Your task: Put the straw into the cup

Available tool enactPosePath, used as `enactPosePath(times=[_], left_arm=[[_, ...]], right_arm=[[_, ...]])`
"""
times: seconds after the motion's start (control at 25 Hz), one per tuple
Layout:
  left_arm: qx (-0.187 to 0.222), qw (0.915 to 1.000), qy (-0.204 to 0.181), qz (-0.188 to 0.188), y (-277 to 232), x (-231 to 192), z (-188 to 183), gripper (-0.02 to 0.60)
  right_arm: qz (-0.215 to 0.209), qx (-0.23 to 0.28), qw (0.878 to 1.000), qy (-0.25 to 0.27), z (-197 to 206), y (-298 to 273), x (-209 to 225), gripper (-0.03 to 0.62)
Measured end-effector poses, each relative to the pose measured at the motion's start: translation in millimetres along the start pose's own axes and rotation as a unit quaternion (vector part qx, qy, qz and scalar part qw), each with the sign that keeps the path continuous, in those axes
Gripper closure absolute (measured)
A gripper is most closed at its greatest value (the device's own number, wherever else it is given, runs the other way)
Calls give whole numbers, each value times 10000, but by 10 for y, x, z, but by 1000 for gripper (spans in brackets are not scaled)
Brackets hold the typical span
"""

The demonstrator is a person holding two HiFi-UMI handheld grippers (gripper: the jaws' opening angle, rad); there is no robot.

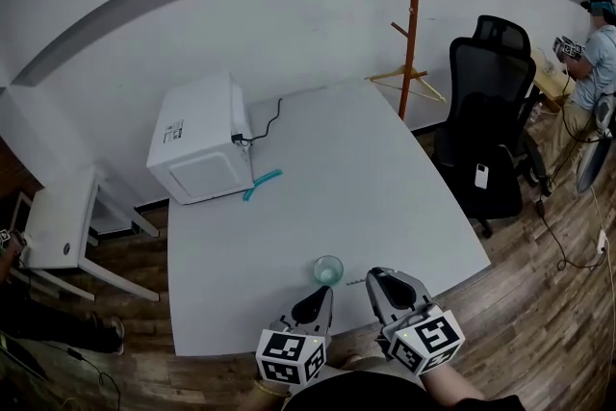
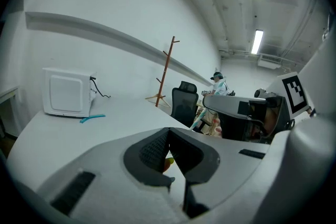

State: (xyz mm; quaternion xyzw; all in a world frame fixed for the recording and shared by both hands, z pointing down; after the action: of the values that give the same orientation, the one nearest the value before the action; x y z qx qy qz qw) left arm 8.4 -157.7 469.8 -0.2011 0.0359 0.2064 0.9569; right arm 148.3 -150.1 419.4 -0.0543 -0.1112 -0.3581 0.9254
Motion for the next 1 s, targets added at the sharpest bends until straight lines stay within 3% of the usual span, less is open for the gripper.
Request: enactPosePath(times=[0.28,0.56,1.0], left_arm=[[37,9981,309,-540,100,-125,140,568],[-51,9954,460,-842,182,-264,222,568],[-64,9955,418,-850,-28,-527,163,568]], right_arm=[[-412,-149,9989,148,74,-158,9,553],[-497,-253,9983,192,125,-326,40,553],[-416,-558,9975,137,355,-574,159,553]])
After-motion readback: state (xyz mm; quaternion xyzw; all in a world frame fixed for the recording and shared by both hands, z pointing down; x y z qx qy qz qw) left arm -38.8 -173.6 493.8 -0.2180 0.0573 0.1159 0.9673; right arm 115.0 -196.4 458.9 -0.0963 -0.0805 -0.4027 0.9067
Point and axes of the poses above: the fingertips, and each gripper's own axes: y backward along the fingers, x to its right, z out of its underside, the point moved 5 cm from there along y, backward along the fingers, and after that the axes turned 14 degrees about -z, right-handed, at the moved point
